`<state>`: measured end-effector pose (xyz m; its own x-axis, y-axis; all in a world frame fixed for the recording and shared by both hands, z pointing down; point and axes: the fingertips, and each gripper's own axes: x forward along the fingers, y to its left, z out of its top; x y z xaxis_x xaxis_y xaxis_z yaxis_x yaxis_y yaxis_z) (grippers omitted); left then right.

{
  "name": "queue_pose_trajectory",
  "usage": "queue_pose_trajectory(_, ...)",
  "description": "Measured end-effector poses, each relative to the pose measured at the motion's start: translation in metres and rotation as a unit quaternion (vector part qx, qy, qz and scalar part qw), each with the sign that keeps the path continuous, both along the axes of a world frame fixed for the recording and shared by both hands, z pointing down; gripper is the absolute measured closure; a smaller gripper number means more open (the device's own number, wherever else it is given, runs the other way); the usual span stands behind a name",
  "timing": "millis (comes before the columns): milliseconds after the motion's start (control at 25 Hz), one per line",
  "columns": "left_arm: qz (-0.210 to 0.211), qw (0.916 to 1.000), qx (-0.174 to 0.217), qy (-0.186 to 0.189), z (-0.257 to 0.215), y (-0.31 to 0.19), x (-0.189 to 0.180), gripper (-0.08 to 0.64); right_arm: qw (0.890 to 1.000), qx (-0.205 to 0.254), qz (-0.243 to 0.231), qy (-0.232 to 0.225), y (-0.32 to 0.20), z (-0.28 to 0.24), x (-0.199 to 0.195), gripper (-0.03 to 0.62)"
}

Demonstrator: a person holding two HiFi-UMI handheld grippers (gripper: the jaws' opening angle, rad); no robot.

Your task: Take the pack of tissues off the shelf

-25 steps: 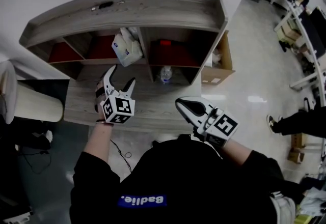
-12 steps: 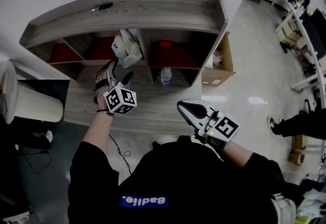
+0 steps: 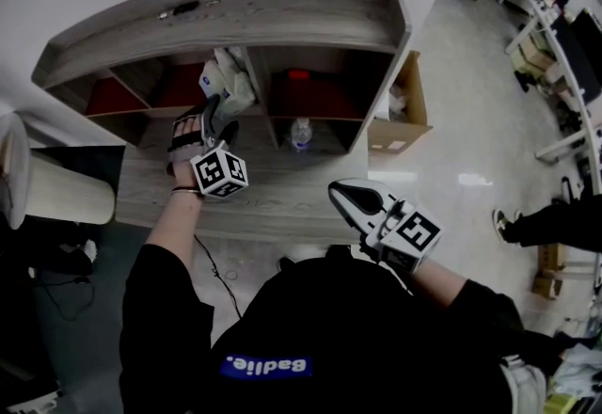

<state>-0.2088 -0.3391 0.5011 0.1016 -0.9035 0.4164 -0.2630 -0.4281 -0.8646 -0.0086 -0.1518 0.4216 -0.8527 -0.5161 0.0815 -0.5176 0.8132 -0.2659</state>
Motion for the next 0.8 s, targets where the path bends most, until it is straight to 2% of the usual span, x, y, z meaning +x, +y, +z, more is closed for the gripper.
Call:
queue_pose_trajectory(120, 0.009, 0.9995, -0.004, -0.031, 0.007, -0.002, 0.003, 0.236, 1.000, -0.002, 0.001, 0.003, 0.002, 0.002, 0.002, 0.566)
queue_pose_trajectory(360, 0.005, 0.9982, 0.010, -0.059, 0.009, -0.008, 0.003, 0.321, 1.000, -0.011, 0.007, 0.004, 0.006, 0.005, 0.009, 0.566)
queue_pose_trajectory(600, 0.000, 0.9987, 0.006, -0.051, 0.009, -0.009, 0.003, 0.410, 1.000, -0.016, 0.015, -0.001, 0.007, 0.006, 0.016, 0.566)
queue_pose_trajectory(800, 0.013, 0.9988, 0.006, -0.047, 0.004, 0.000, 0.006, 0.442, 1.000, -0.016, 0.013, -0.004, 0.009, 0.006, 0.015, 0.566)
